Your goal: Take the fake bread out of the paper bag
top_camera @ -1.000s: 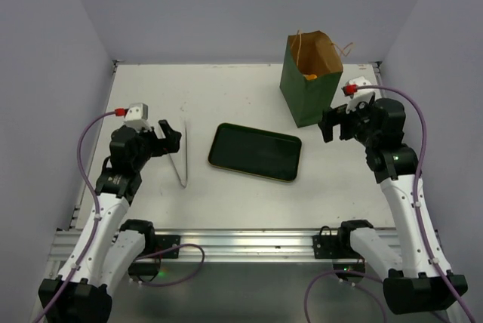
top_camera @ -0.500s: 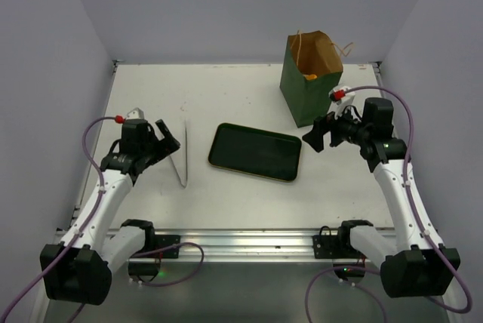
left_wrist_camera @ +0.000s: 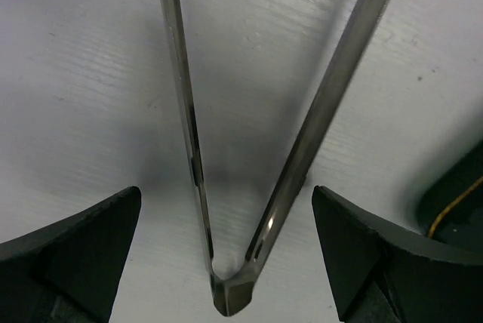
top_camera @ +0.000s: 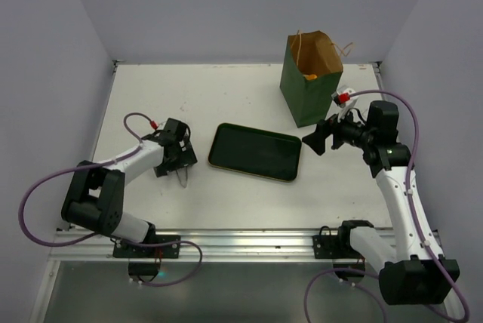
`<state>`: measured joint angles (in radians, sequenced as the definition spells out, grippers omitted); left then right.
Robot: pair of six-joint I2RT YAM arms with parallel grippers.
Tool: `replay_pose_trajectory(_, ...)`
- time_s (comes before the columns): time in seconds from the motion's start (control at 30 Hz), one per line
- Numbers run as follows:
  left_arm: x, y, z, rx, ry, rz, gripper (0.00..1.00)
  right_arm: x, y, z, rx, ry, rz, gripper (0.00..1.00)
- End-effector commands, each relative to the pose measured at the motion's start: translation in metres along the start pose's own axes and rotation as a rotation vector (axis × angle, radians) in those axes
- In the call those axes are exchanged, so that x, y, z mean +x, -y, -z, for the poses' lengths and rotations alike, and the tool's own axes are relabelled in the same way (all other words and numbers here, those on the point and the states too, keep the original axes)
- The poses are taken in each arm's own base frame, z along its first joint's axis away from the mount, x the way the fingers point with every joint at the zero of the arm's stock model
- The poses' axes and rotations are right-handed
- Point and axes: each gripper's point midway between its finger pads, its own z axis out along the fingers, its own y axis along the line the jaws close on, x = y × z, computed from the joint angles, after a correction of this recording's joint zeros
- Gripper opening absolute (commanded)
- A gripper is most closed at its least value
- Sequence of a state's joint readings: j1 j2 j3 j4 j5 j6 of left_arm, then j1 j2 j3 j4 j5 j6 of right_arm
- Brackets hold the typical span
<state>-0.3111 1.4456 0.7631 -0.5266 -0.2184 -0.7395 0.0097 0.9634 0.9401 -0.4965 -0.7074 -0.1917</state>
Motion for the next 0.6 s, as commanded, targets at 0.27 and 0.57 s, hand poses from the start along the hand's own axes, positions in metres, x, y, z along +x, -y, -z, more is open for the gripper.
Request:
replay_pose_trajectory(0.27,-0.039,0.025,-0.026,-0.011,0.109,-0.011,0.88,-0.008,0.004,0.006,-0.007,0.049,0.014,0.99)
replay_pose_trajectory(0.57,-0.023,0.027,-0.047,-0.002,0.033,-0.109,0.39,-0.006,0.011,0.009,0.014,0.051,-0.006,0.99)
